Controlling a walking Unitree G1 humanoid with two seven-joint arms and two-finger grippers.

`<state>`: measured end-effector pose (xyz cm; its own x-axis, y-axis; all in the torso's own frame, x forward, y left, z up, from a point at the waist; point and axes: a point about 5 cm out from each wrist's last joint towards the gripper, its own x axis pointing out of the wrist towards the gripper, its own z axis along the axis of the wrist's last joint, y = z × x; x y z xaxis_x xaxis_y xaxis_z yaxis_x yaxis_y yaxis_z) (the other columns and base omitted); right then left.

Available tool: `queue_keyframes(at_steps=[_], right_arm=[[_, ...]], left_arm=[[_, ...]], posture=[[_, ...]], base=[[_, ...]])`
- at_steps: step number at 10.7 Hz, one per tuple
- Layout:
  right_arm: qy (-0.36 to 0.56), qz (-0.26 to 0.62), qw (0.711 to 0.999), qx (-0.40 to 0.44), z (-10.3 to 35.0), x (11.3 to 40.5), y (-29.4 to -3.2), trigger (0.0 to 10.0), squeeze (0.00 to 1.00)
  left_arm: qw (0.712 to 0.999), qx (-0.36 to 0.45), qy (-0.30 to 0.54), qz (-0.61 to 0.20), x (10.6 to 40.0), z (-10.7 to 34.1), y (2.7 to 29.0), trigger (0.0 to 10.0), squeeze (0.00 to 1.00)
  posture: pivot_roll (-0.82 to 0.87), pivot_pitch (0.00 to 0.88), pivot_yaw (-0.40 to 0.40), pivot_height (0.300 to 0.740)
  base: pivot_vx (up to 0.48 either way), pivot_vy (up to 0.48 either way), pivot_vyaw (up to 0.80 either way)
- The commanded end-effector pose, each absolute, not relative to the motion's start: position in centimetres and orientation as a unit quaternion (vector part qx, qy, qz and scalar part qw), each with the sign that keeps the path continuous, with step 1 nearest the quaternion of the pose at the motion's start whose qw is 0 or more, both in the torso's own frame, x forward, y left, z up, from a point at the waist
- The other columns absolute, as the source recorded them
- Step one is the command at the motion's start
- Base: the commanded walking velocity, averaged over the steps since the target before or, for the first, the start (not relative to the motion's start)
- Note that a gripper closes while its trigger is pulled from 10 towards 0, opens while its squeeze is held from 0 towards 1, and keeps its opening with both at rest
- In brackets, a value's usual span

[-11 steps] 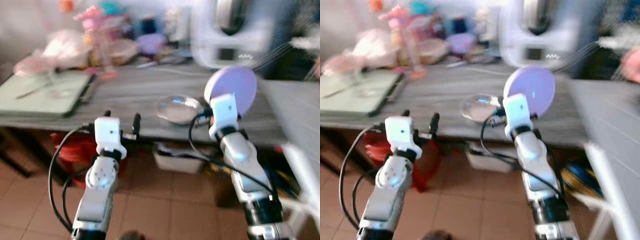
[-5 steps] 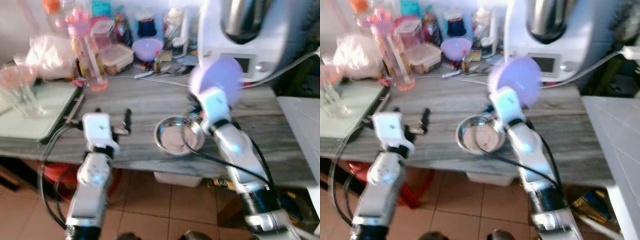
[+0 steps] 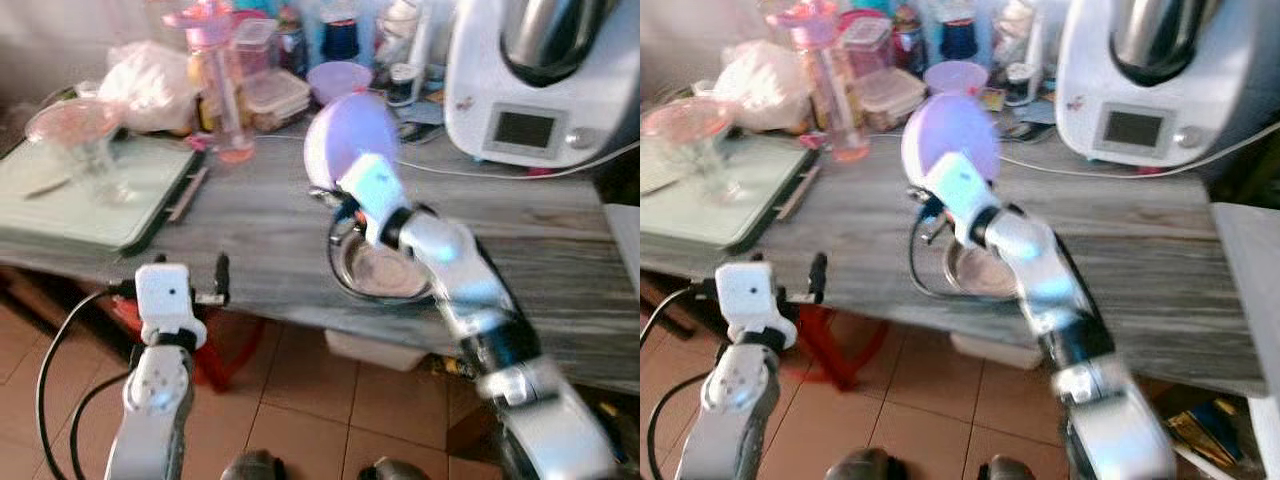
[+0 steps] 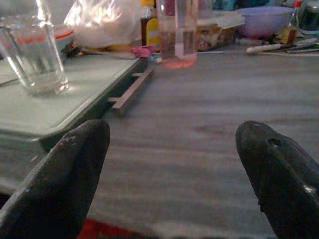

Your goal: Setting the table

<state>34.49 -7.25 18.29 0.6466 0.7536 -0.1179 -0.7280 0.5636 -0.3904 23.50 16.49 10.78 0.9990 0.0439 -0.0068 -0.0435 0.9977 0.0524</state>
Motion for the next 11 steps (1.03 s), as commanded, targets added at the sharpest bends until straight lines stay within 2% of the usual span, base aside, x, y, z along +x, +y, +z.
queue_keyframes(at_steps=[1,5,7,10,11], right_arm=[[-0.022,0.440,0.869,-0.224,18.4,34.7,-6.9,10.0,0.00],[0.027,0.470,0.840,-0.269,17.3,35.2,-6.6,10.0,0.00],[0.061,0.498,0.811,-0.303,16.5,34.9,-7.1,10.0,0.00],[0.094,0.506,0.793,-0.326,15.8,34.8,-8.3,10.0,0.00],[0.099,0.508,0.788,-0.335,15.8,34.8,-8.6,10.0,0.85]], left_arm=[[0.999,0.029,0.007,0.021,23.2,10.9,16.6,10.0,0.00],[0.999,0.029,0.017,0.025,22.8,10.9,16.9,10.0,0.00],[0.999,0.025,0.027,0.018,22.8,10.7,16.6,10.0,0.00],[0.999,0.020,0.033,0.013,22.9,10.6,16.3,10.0,0.00],[0.999,0.018,0.034,0.011,23.0,10.5,16.3,10.0,0.00]], posture=[[0.13,0.105,0.043,0.740],[0.15,0.112,0.041,0.740],[0.14,0.107,0.041,0.740],[0.13,0.100,0.041,0.740],[0.13,0.096,0.042,0.740]], base=[[0.000,0.000,0.00],[0.000,0.000,0.00],[0.000,0.000,0.00],[0.000,0.000,0.00],[0.000,0.000,0.00]])
